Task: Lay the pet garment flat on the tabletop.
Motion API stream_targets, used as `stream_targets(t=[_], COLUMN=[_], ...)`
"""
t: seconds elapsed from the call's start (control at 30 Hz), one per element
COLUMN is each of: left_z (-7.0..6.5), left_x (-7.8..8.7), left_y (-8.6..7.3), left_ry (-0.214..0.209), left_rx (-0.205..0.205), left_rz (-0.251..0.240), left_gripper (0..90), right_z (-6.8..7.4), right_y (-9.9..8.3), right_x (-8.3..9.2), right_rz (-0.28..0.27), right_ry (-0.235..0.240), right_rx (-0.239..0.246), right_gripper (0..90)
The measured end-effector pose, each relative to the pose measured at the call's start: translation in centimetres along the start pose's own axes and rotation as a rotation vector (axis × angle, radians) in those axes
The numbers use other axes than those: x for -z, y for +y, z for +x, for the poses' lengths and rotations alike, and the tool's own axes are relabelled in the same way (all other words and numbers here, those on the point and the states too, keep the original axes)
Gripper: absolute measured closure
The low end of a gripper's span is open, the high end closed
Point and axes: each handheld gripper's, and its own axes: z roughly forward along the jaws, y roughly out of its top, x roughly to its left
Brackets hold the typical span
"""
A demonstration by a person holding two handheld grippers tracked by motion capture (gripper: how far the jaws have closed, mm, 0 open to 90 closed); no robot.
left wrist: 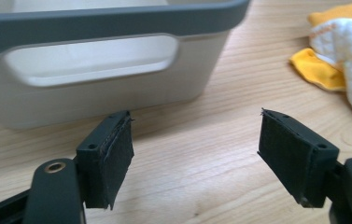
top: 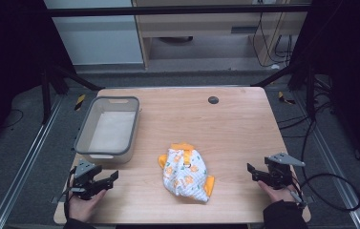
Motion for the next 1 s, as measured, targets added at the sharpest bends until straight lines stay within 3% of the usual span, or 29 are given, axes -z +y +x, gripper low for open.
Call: stream_targets(t=[0.43,0.57,0.73,1.0], left_z=[-1.9,-2.3,-2.8,-4.0], left_x=[0.7,0.9,1.5,1.8], left_y=[0.4,0.8,1.6,3.1], left_ry=[-0.072,-0.077,-0.108,-0.131], left_rx=[-0.02,-0.052,-0.046,-0.092], left_rz=[-0.004,-0.017,-0.042,-0.056], left_gripper=[26.5,27.4,28.1,28.6], right_z=[2.5,3.2,3.7,4.3], right_y=[0.8,1.3,2.2,3.9], right_x=[0.2,0.2,0.4,1.0], right_rz=[-0.006,-0.007,-0.018,-0.047], right_ry=[0.078,0.097,0.124,0.151], right_rx=[0.064,0.09,0.085,0.096], right_gripper=[23.4,24.0,24.5,24.8])
